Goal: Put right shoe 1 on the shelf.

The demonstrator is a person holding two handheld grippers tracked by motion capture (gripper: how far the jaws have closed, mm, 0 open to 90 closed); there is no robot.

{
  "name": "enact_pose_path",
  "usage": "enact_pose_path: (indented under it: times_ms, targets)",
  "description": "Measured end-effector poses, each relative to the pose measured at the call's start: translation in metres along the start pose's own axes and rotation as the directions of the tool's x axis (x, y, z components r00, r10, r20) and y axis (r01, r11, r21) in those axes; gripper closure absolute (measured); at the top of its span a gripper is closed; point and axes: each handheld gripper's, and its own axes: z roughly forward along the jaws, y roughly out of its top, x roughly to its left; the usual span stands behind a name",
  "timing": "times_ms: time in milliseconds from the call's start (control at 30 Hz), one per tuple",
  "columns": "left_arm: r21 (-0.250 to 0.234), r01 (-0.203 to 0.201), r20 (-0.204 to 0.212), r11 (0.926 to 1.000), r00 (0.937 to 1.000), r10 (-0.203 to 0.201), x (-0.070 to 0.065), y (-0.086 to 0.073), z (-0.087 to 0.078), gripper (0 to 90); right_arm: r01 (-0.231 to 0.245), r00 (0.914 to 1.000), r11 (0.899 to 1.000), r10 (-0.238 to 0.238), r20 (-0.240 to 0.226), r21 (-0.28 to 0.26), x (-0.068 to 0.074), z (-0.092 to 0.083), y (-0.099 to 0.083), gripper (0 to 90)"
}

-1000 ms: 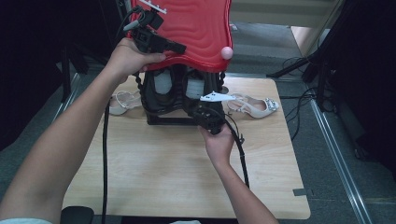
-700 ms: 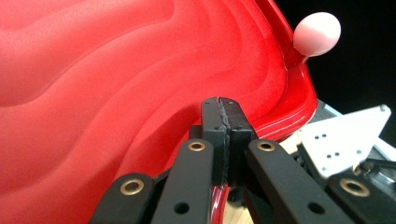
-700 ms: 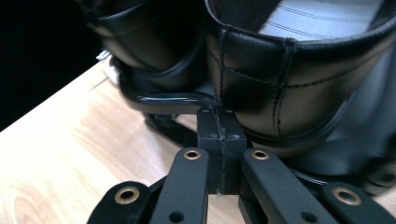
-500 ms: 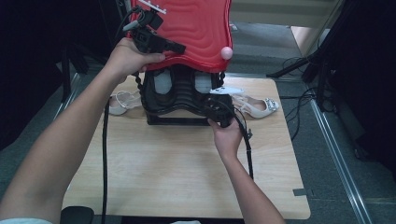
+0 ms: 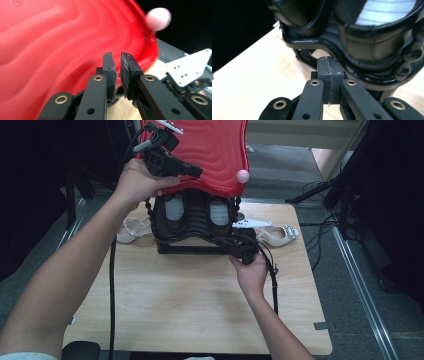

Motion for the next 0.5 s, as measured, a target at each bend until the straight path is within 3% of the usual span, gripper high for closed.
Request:
enact_pose_path:
  times_ms: [67,133,233,300,400,500]
  targets:
    - [0.002,-0.022,0.008,0.9998,0.9997,0.022,-0.007,-0.004,-0.007,82.1,0.019,0.9991,1.000,-0.019,0.037,0.018,0.002,-0.003,-0.004,88.5]
    - [-0.008,-0.030,0.013,0.9995,0.9995,0.030,-0.014,-0.010,-0.015,81.6,0.025,0.9995,1.000,-0.025,0.019,0.009,0.000,-0.005,-0.009,87.7]
    - [-0.002,-0.024,0.036,0.9997,0.9991,0.024,-0.022,-0.025,-0.021,78.1,-0.022,0.9998,1.000,0.022,-0.002,-0.002,-0.003,-0.010,-0.017,82.6]
    - [-0.008,-0.017,0.028,0.9998,0.9995,0.017,-0.024,-0.037,-0.022,77.2,-0.062,0.9978,0.998,0.062,-0.027,-0.002,-0.005,-0.012,-0.021,80.9]
    - [-0.020,0.024,0.056,0.9995,0.9982,-0.023,-0.024,-0.055,-0.023,71.5,-0.098,0.9947,0.995,0.099,-0.030,0.014,-0.007,-0.014,-0.027,76.6]
    - [-0.017,-0.003,0.050,0.9999,0.9987,0.004,-0.027,-0.079,-0.020,68.6,-0.063,0.9980,0.997,0.063,0.002,0.032,-0.006,-0.016,-0.033,78.3]
